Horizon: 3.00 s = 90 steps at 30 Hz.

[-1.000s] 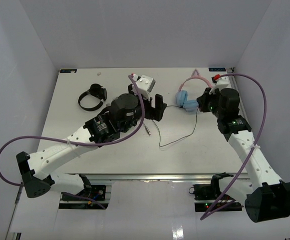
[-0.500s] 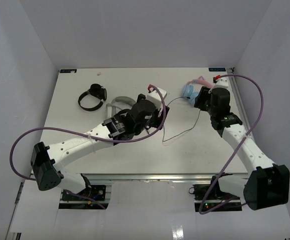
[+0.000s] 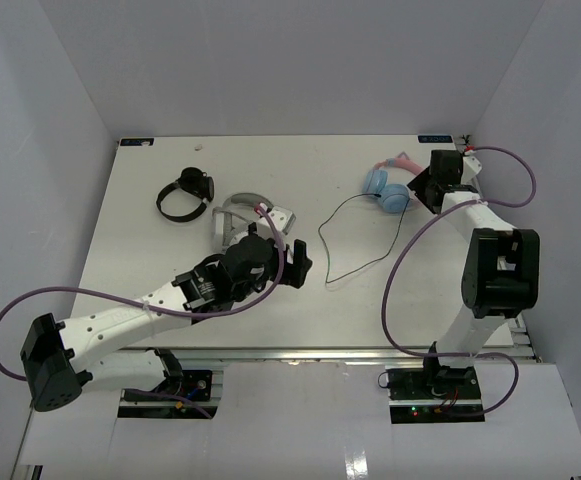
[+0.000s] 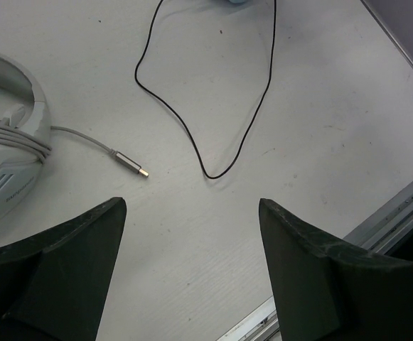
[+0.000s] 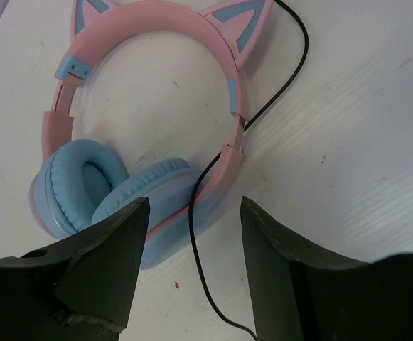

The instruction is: Wrap the headphones

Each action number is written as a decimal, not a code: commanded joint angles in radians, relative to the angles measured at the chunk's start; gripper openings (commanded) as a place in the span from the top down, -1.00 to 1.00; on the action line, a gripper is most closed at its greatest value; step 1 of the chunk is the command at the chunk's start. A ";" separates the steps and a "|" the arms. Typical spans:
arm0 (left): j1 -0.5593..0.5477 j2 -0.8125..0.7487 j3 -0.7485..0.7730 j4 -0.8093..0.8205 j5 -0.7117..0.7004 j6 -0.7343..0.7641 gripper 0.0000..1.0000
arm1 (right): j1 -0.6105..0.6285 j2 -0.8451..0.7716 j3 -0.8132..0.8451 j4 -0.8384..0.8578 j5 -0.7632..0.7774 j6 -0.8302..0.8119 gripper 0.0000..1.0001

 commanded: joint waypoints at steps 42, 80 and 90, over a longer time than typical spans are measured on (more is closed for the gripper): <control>0.000 -0.051 -0.116 0.114 -0.031 -0.032 -0.71 | 0.002 0.277 0.175 0.054 -0.175 -0.270 0.85; 0.042 0.495 0.896 -0.833 -0.060 0.263 -0.48 | 0.567 -0.585 -0.356 0.013 -0.473 -0.639 0.85; 0.061 0.538 0.866 -0.884 0.011 0.281 -0.32 | 0.566 -0.657 -0.381 0.023 -0.498 -0.638 0.85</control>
